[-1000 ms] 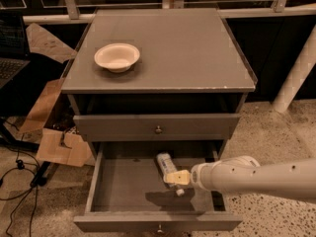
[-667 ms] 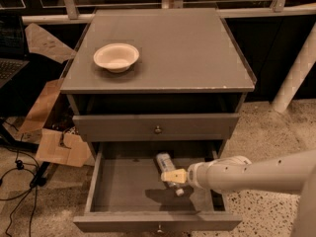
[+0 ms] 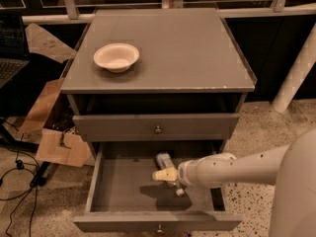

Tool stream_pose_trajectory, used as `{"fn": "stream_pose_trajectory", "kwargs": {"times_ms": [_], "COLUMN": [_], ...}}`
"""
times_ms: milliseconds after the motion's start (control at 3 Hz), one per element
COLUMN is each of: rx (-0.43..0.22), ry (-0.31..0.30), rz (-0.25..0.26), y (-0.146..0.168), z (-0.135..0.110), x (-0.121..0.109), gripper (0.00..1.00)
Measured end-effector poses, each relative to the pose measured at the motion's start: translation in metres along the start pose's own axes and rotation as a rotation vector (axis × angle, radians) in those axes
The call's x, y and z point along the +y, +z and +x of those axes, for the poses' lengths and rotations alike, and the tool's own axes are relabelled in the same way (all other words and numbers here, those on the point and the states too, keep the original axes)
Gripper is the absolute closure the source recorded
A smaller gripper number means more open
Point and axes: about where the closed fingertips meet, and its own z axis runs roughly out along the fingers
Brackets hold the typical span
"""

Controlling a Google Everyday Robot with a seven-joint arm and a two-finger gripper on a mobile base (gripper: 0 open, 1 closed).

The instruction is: Pick blue plastic bottle from middle drawer and place on counter

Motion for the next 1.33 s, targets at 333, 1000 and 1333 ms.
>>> {"fn": "stream_pose_trajectory", "kwargs": {"times_ms": [333, 1000, 1333], "rx": [0.018, 0.101, 0.123], "ry": [0.001, -0.017, 0.005], "rz": [-0.022, -0.098, -0.105], "y": [0.009, 0.047, 0.062], "z": [0.006, 0.017, 0.022], "x": [0.002, -0.002, -0.011], "gripper": [0.00, 0.00, 0.00]}}
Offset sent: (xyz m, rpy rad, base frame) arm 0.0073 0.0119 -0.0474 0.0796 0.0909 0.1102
